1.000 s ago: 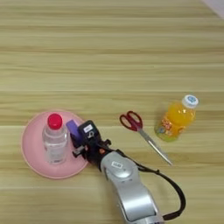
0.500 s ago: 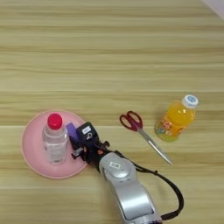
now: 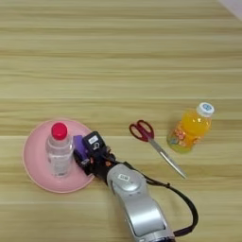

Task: Move the objects on the table

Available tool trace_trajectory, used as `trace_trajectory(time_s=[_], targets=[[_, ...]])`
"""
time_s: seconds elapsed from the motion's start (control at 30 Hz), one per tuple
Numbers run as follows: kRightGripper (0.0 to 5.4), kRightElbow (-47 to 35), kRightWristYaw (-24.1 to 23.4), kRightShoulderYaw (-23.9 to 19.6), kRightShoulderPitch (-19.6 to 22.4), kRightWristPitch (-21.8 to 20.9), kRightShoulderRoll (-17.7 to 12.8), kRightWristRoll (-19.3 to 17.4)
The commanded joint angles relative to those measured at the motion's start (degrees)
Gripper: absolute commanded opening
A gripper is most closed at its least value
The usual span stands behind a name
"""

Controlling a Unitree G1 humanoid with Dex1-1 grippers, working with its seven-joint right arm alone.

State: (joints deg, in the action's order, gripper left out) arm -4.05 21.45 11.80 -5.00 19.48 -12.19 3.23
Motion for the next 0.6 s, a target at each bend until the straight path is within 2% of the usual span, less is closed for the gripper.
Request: trace_trajectory(time_s=[0.03, 0.6], targets=[[3.30, -1.72, -1.01, -0.86, 2.68, -1.49, 0.01, -0.01], [5.01, -2.18, -2.66, -2.37, 3.44, -3.06, -0.43, 0.40]])
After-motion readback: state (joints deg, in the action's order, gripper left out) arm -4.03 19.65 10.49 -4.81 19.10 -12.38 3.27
